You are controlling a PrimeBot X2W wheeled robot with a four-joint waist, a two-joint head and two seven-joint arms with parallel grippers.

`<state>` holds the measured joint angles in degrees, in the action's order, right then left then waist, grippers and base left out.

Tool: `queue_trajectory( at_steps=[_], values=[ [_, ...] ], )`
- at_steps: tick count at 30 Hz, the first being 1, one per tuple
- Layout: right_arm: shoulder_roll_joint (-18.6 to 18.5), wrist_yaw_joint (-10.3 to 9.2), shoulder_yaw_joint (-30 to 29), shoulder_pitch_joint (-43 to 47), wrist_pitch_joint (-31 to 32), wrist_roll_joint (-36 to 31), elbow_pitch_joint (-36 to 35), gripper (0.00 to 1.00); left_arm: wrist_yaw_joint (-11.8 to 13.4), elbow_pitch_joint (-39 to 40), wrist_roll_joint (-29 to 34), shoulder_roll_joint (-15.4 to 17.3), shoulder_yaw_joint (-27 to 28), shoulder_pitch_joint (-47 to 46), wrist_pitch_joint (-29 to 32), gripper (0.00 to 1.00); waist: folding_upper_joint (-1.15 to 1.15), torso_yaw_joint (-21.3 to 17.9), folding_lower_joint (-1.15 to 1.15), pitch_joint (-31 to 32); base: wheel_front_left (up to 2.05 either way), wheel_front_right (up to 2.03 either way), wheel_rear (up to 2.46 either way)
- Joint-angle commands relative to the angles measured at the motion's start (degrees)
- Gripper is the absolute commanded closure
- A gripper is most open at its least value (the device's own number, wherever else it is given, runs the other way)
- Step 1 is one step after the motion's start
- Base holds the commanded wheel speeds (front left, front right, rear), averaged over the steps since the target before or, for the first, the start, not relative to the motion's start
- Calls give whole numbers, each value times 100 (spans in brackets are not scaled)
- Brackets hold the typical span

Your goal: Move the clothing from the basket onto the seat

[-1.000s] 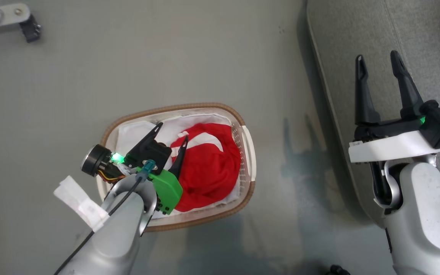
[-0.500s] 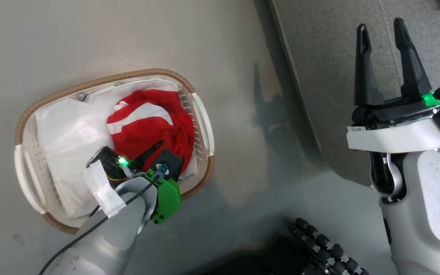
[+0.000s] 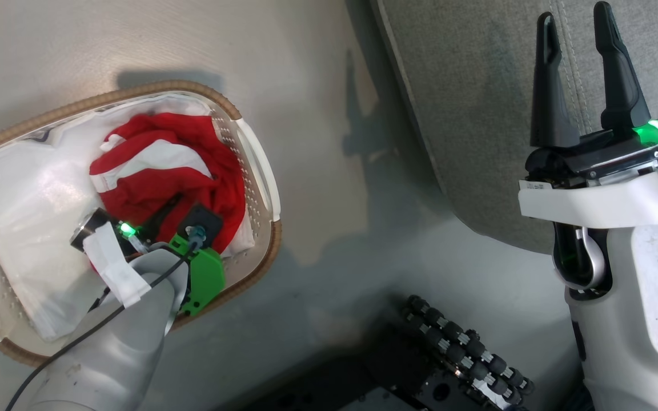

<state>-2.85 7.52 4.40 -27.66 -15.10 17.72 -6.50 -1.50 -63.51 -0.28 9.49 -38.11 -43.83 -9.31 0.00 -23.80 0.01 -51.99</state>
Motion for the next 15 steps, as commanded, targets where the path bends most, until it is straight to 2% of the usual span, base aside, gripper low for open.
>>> queue_trajectory(
  at_steps=[1,2,4,5,6,7,8,15],
  values=[
    [-9,-6,21,-26,-9,33,-19,0,36,-54,-60,41,33,-124,10,0,0,-55,-1,-57,0,0,0],
    [-9,-6,29,-34,-9,41,-19,0,42,-80,-90,40,43,-140,3,0,0,-60,-1,-64,0,0,0],
    [-9,-6,50,-52,-9,43,-12,0,48,-118,-146,23,68,-184,-23,52,0,-71,-1,-73,0,0,0],
    [-9,-6,54,-60,-9,40,-3,0,46,-137,-158,3,74,-208,-48,65,0,-73,-1,-74,0,0,0],
    [-9,-6,58,-63,-9,33,7,0,44,-146,-168,-15,78,-223,-72,72,0,-71,-1,-72,0,0,0],
    [-9,-6,61,-65,-9,22,20,0,45,-158,-177,-32,77,-239,-104,93,0,-66,-1,-66,0,0,0],
    [-9,-6,59,-62,-9,12,30,0,49,-173,-193,-55,72,-251,-124,100,0,-58,-1,-56,0,0,0],
    [-11,-6,49,75,-9,-143,81,0,-94,-160,-151,-206,-116,-289,-341,100,0,176,-1,223,0,0,0]
  ],
)
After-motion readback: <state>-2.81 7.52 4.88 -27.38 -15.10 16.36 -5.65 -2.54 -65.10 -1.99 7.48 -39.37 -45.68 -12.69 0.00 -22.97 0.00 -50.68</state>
